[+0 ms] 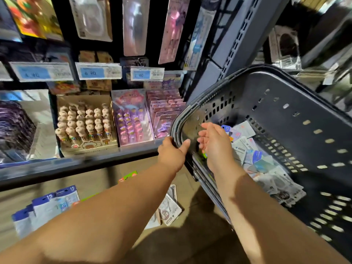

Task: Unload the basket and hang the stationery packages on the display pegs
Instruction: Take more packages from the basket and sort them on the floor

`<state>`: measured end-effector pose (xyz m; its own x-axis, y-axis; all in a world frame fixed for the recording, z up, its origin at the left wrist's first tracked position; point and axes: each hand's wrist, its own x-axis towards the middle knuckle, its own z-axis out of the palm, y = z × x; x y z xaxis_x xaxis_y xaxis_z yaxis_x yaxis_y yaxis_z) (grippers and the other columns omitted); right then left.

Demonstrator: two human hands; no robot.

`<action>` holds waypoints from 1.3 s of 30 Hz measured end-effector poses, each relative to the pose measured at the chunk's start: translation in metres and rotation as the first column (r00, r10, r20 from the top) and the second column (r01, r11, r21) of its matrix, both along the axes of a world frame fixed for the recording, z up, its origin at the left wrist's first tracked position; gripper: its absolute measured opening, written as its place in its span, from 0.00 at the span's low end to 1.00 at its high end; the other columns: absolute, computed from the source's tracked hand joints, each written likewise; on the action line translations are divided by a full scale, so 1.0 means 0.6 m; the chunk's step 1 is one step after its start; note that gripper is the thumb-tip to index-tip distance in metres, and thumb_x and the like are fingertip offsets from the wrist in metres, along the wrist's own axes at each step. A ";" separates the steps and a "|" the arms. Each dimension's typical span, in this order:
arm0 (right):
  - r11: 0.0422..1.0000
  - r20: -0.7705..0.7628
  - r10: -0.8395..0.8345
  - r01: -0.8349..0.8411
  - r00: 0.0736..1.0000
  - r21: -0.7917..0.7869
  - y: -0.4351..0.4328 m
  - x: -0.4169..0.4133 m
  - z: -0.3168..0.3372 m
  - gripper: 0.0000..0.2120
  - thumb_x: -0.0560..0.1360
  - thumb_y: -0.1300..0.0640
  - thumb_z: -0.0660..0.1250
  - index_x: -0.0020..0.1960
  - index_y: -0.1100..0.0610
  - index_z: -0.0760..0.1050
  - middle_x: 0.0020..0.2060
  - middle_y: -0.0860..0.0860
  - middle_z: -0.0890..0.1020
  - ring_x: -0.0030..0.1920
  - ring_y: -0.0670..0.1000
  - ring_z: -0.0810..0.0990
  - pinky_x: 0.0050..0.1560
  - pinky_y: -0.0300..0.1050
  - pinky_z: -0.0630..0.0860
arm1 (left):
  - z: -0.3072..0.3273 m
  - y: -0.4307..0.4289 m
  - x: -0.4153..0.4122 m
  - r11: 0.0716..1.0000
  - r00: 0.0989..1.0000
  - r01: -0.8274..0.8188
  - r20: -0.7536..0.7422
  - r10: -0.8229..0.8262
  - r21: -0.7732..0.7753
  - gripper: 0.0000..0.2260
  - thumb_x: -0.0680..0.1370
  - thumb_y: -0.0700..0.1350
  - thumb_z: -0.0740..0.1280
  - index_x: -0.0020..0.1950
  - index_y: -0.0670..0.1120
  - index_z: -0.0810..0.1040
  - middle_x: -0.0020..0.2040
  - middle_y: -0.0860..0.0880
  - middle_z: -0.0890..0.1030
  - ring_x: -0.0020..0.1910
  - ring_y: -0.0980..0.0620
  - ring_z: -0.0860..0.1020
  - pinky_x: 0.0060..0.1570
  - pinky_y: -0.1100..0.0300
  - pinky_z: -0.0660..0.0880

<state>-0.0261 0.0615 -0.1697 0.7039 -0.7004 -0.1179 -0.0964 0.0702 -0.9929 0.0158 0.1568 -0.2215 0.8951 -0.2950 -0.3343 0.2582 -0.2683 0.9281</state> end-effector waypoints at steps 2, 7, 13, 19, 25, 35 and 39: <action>0.999 -0.053 -0.048 0.047 0.997 -0.020 -0.037 -0.010 -0.007 0.10 0.82 0.59 0.56 0.45 0.54 0.74 0.36 0.52 0.74 0.31 0.47 0.71 0.28 0.38 0.66 | 0.007 -0.012 -0.006 0.997 0.999 0.028 0.018 -0.029 0.068 0.33 0.77 0.58 0.68 0.76 0.48 0.60 0.72 0.40 0.64 0.68 0.38 0.69 0.68 0.46 0.67; 0.983 -0.234 -0.126 0.090 0.964 -0.158 -0.145 -0.049 -0.053 0.09 0.82 0.57 0.59 0.46 0.60 0.73 0.39 0.54 0.75 0.34 0.50 0.71 0.34 0.41 0.67 | 0.007 -0.028 -0.018 0.994 0.996 0.078 0.030 -0.081 0.080 0.37 0.81 0.51 0.65 0.81 0.52 0.44 0.77 0.38 0.55 0.71 0.39 0.65 0.60 0.55 0.65; 0.897 -0.509 -0.173 -0.078 0.843 -0.435 -0.282 -0.081 -0.088 0.15 0.77 0.55 0.62 0.33 0.56 0.67 0.35 0.57 0.72 0.38 0.54 0.70 0.40 0.44 0.68 | -0.014 -0.040 -0.013 0.999 0.998 0.032 0.054 -0.033 0.032 0.37 0.81 0.50 0.64 0.80 0.54 0.41 0.77 0.38 0.57 0.69 0.39 0.68 0.54 0.59 0.61; 0.809 -0.721 -0.219 -0.291 0.657 -0.511 -0.357 -0.107 -0.114 0.07 0.78 0.51 0.66 0.50 0.55 0.75 0.45 0.55 0.77 0.48 0.56 0.75 0.41 0.43 0.70 | -0.045 -0.048 -0.004 1.000 0.989 0.005 0.151 -0.005 -0.001 0.37 0.77 0.48 0.69 0.79 0.51 0.50 0.74 0.38 0.64 0.71 0.39 0.66 0.71 0.44 0.64; 0.800 -0.704 -0.187 -0.310 0.686 -0.514 -0.353 -0.113 -0.155 0.29 0.71 0.53 0.76 0.68 0.62 0.71 0.65 0.61 0.74 0.63 0.59 0.75 0.58 0.44 0.70 | -0.057 -0.055 -0.005 0.999 0.975 -0.042 0.219 0.047 -0.026 0.37 0.76 0.46 0.71 0.78 0.48 0.53 0.74 0.40 0.65 0.73 0.41 0.64 0.71 0.44 0.63; 0.915 -0.805 -0.193 -0.193 0.562 -0.354 -0.317 -0.128 -0.241 0.22 0.77 0.47 0.67 0.61 0.63 0.70 0.63 0.55 0.69 0.62 0.54 0.67 0.67 0.50 0.66 | -0.057 -0.056 -0.007 0.999 0.976 -0.023 0.217 0.030 -0.033 0.37 0.77 0.46 0.70 0.79 0.49 0.51 0.75 0.40 0.63 0.72 0.42 0.65 0.71 0.48 0.64; 0.941 -0.829 -0.256 -0.067 0.496 -0.331 -0.311 -0.154 -0.268 0.20 0.81 0.52 0.62 0.69 0.60 0.67 0.69 0.60 0.67 0.64 0.58 0.70 0.61 0.44 0.70 | -0.055 -0.050 -0.007 1.000 0.978 0.007 0.207 -0.002 -0.022 0.38 0.78 0.47 0.70 0.80 0.50 0.49 0.76 0.40 0.62 0.72 0.42 0.64 0.71 0.48 0.64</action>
<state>-0.1185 -0.1250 -0.3305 0.2946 -0.8656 -0.4050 -0.9118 -0.1278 -0.3901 0.0115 0.1266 -0.2546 0.9428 -0.3044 -0.1356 0.0592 -0.2473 0.9671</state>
